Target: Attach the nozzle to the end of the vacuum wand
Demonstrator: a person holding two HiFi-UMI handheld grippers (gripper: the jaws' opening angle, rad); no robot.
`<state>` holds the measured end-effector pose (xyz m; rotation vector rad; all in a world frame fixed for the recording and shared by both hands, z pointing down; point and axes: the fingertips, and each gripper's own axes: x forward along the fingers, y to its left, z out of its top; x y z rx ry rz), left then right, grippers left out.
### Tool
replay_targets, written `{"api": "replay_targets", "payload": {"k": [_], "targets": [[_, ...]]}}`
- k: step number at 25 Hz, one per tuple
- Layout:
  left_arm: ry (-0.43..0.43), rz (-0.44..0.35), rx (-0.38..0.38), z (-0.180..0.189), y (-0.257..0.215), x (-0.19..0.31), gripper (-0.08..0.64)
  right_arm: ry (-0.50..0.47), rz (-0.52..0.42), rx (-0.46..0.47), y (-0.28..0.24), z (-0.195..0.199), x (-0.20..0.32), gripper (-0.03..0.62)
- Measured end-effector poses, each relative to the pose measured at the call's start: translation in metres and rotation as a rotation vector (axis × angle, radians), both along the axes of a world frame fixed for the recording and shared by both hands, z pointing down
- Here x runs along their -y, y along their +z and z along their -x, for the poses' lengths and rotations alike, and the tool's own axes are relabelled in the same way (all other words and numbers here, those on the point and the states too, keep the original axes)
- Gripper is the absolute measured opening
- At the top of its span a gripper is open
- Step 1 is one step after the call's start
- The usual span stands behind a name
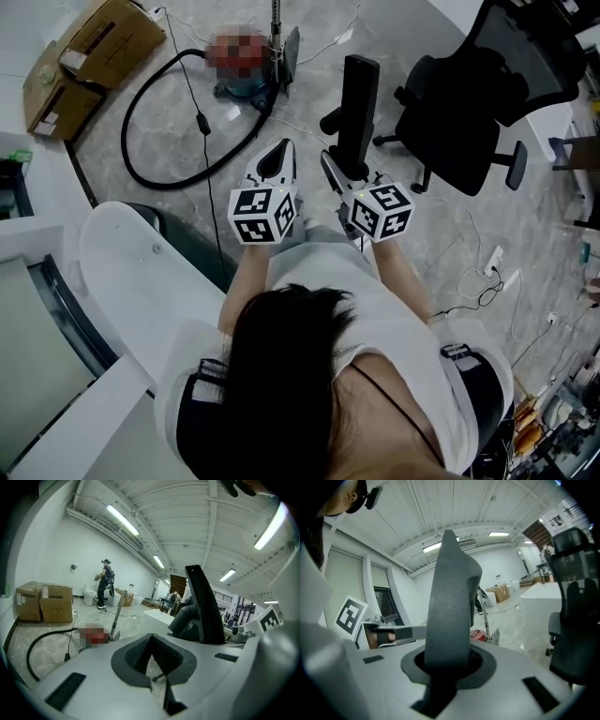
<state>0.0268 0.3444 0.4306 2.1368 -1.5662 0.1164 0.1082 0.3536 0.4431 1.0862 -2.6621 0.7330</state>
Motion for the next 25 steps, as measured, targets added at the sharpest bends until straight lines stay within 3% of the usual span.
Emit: {"api": "replay_targets", "payload": {"k": [25], "targets": [[0.010, 0.026, 0.029, 0.030, 0.018, 0.063, 0.003, -0.005, 0.028, -0.019, 0.019, 0.028, 0.063, 0.078]]}}
